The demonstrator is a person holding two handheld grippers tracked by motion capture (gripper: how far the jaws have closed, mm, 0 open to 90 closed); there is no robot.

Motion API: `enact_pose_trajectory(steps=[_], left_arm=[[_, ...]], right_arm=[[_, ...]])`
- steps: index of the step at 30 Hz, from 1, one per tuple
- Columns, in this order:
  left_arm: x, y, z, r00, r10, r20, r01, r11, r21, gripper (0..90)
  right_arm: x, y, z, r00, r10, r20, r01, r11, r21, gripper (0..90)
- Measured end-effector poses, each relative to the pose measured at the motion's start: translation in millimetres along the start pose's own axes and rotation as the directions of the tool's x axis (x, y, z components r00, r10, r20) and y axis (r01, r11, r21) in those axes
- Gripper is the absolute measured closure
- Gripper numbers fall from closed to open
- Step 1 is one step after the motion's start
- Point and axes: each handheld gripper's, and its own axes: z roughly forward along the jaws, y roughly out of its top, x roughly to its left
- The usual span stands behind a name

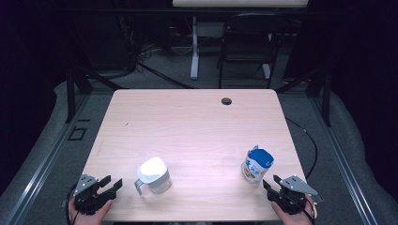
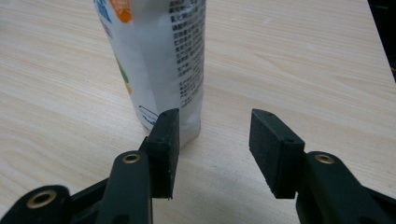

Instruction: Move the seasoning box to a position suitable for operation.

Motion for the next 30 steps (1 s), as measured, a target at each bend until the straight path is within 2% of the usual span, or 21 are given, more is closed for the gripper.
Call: enact_pose_trajectory(steps=[4, 8, 11, 15, 17, 20, 24, 25, 30], left_arm=[[1.3, -1.6, -1.7, 1.0000, -0.001, 0.007, 0.001, 0.9999, 0.017, 48.9], [-1.7, -1.8, -5.1, 0.9996, 0.014, 0.026, -0.014, 0.9999, 0.001, 52.0], [-4.7, -3.5, -9.1, 0.9988, 0.030, 0.038, -0.030, 0.9995, -0.005, 52.6], [-4.4, -5.1, -13.1, 0.9986, 0.021, 0.048, -0.021, 0.9998, -0.002, 52.9], [-4.5, -5.2, -15.0, 0.9985, 0.023, 0.050, -0.023, 0.9997, -0.003, 52.7], [-5.2, -5.8, -18.2, 0.9984, 0.023, 0.052, -0.023, 0.9997, -0.006, 52.3], [-7.5, -4.5, -22.0, 0.9985, 0.010, 0.053, -0.009, 0.9997, -0.020, 51.9], [-10.5, -3.6, -23.4, 0.9983, 0.003, 0.059, -0.001, 0.9996, -0.029, 51.8], [-20.1, -3.2, -23.2, 0.9975, 0.030, 0.063, -0.029, 0.9994, -0.020, 52.1]], right_arm=[[2.4, 1.6, 3.9, 0.9994, -0.024, 0.023, 0.023, 1.000, 0.011, 50.6], [2.4, 2.6, 3.6, 0.9992, -0.013, 0.037, 0.012, 1.000, 0.016, 50.5], [3.3, 4.9, 3.2, 0.9993, 0.019, 0.033, -0.019, 1.000, 0.019, 51.1], [4.1, 7.5, 2.9, 0.9989, 0.038, 0.027, -0.039, 0.999, 0.036, 53.3], [3.6, 9.8, 1.1, 0.9984, 0.036, 0.043, -0.038, 0.999, 0.033, 53.3], [3.8, 11.3, -1.2, 0.9973, 0.067, 0.029, -0.068, 0.997, 0.023, 53.3], [5.3, 11.4, -1.3, 0.9981, 0.055, 0.029, -0.056, 0.998, 0.033, 53.5], [6.2, 10.8, -2.1, 0.9985, 0.052, 0.017, -0.053, 0.998, 0.037, 53.4], [7.8, 10.3, -4.6, 0.9987, 0.052, 0.001, -0.052, 0.998, 0.038, 53.4]])
